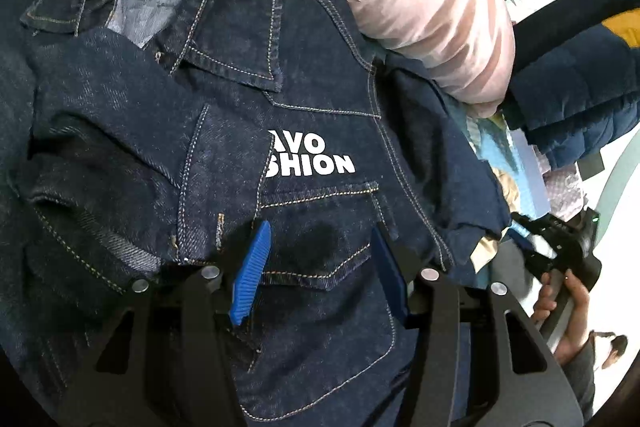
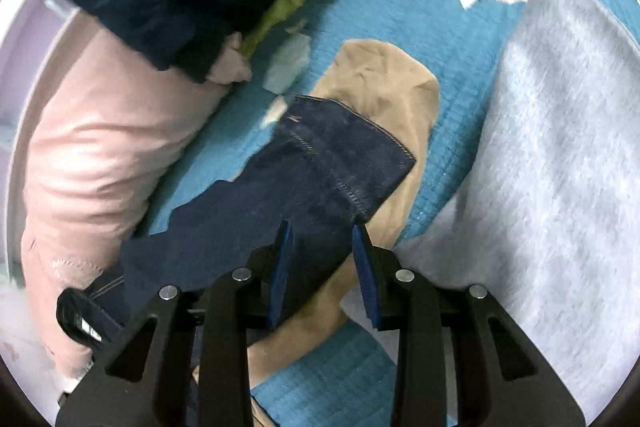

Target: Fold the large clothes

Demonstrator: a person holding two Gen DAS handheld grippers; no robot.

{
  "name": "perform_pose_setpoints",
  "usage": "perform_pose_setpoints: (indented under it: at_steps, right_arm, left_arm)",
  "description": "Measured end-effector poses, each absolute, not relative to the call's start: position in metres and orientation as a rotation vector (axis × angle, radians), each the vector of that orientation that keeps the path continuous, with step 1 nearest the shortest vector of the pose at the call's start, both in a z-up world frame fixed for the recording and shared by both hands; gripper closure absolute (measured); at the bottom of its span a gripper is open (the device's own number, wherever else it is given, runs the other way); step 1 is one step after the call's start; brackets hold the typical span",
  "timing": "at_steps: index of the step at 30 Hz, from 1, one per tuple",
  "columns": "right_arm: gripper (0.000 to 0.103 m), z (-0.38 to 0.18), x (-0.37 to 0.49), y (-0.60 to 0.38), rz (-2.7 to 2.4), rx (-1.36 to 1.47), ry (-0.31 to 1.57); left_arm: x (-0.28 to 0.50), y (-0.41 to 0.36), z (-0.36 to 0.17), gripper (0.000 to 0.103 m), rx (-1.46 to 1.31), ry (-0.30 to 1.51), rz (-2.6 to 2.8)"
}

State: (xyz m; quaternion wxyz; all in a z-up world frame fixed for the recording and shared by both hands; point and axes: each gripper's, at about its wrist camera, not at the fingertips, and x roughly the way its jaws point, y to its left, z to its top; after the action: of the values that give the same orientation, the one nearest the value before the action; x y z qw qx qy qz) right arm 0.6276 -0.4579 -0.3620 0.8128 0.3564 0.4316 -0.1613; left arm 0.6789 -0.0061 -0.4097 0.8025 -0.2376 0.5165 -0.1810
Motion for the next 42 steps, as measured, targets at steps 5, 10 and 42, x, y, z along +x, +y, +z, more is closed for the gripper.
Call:
perform_pose_setpoints:
  at_steps: [5,10,42]
  right_arm:
    - [0.073,-0.372,0.639,-0.461,-0.405,0.764,0.968]
    - [0.073,-0.378,0.65,-0.468,-0.428,0.789,0.937]
    - [0.09,-0.262,0.616,-0.423,-0.019,0.658,0.565]
  left_arm:
    - [0.677,0.002,-0.408,0.05,-0.531,1.106,-0.403]
    - [0.675,0.002,-0.407,0.05,-0.52,1.103,-0.407]
    - [0.696,-0.126,-0.416,0.098,-0.152,1.131,-0.607]
